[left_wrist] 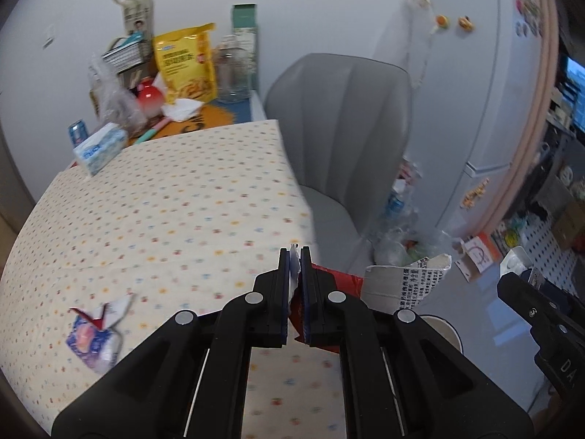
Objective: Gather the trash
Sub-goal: 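Carry the wrapper and blister pack over the beige bin with both grippers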
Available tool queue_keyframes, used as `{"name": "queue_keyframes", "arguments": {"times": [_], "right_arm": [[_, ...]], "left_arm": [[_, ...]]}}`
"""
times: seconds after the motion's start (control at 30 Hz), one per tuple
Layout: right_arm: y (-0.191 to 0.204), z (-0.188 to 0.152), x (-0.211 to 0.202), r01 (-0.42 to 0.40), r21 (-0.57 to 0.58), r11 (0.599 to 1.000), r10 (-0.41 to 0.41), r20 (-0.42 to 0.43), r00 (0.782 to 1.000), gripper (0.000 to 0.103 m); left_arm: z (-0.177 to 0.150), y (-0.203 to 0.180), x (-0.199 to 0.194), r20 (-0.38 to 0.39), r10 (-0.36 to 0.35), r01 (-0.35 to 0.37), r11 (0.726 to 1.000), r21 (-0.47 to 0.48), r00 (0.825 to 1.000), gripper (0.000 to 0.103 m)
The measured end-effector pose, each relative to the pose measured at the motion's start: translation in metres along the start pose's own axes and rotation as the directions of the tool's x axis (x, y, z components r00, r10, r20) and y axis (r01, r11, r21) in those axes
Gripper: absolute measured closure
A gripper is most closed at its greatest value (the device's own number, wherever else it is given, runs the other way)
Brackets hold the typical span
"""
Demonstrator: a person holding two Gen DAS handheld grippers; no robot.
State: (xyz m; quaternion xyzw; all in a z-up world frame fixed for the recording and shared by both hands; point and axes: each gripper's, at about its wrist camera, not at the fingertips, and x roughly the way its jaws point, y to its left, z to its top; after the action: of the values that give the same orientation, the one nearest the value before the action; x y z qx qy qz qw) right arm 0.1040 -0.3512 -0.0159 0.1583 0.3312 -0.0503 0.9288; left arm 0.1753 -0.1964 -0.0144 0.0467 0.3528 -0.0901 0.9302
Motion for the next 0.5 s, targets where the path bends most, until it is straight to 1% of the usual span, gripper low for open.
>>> {"name": "queue_keyframes", "arguments": {"times": [0.27, 0.5], "right_arm": [[-0.081, -0.002, 0.005, 0.070, 0.121, 0.990, -0.069, -0.011, 0.998, 0.063], [-0.138, -0.004, 0.017, 0.124, 0.197, 0.973, -0.118, -0.043, 0.992, 0.063]], "left_arm": [[-0.001, -0.077, 0.028, -0.052, -0.051, 0.057, 0.993, 0.105, 0.997, 0.096], [-0.004, -0.126, 0.055, -0.101, -0.085, 0.100, 0.982, 0.162, 0.991, 0.096]]}}
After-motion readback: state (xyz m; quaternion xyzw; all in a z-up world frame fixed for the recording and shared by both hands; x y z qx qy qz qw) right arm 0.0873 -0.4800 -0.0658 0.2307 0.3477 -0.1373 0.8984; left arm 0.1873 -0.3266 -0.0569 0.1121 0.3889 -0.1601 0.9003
